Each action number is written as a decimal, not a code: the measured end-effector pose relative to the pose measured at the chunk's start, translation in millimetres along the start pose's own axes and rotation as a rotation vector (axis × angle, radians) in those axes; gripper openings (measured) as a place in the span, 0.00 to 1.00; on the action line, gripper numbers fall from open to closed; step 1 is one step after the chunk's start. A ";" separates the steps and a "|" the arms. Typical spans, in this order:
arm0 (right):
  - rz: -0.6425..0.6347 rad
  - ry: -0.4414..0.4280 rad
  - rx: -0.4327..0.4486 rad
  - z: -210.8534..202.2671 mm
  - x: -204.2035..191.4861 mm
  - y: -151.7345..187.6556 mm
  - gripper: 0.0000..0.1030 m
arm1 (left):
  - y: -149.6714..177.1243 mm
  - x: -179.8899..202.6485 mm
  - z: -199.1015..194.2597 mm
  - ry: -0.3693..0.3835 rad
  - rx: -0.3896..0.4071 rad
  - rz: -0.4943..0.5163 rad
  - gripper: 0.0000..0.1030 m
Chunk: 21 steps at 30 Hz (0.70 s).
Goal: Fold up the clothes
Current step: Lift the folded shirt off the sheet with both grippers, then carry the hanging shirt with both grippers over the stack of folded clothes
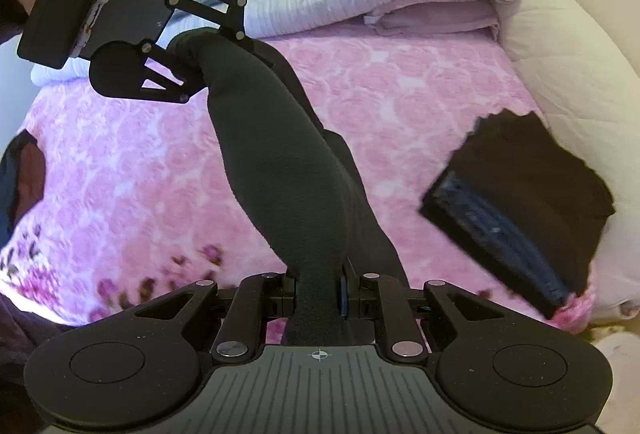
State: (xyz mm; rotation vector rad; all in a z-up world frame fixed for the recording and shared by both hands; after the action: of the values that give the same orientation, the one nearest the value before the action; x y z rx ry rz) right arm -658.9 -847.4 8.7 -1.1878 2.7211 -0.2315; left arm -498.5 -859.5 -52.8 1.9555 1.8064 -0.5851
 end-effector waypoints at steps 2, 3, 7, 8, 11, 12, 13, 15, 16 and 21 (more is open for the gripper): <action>-0.002 0.010 -0.002 -2.2 21.3 5.2 0.15 | -17.9 -11.6 8.4 0.005 0.002 -0.003 0.13; -0.002 0.009 -0.003 -1.7 27.9 7.2 0.15 | -23.2 -15.6 11.7 0.009 0.006 0.001 0.13; 0.010 0.010 -0.010 -2.8 53.8 14.6 0.15 | -41.8 -31.8 23.5 0.022 0.030 0.025 0.13; 0.015 0.015 -0.014 -3.9 58.6 16.1 0.15 | -47.5 -36.2 26.9 0.025 0.041 0.035 0.13; 0.043 0.038 -0.024 -8.6 74.6 19.3 0.15 | -61.8 -50.1 33.6 0.028 0.085 0.053 0.13; 0.055 0.041 -0.024 -10.0 78.8 20.8 0.15 | -66.6 -55.4 35.5 0.029 0.101 0.056 0.13; 0.062 0.046 -0.029 -12.1 83.4 22.0 0.15 | -71.4 -60.6 37.4 0.030 0.116 0.060 0.13; 0.072 0.057 -0.038 -16.8 94.0 23.0 0.15 | -83.5 -69.9 39.4 0.034 0.137 0.071 0.13; 0.077 0.061 -0.043 -19.4 100.1 22.7 0.15 | -89.3 -75.6 41.3 0.033 0.146 0.075 0.13; 0.087 0.082 -0.059 -30.8 136.6 20.1 0.15 | -117.3 -101.6 47.3 0.040 0.172 0.059 0.13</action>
State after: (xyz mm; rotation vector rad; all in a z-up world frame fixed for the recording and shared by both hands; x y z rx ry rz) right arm -771.2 -932.2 22.7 -1.0946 2.8615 -0.1932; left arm -624.0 -961.1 -36.7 2.1395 1.7670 -0.7079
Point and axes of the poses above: each gripper's, at about its wrist camera, not at the fingertips, and z roughly the way its jaws point, x to its right, y to its underside, the point moved 6 cm from there along z, roughly the way its jaws point, and after that the axes turned 15 degrees about -x, right-handed, at the moved point
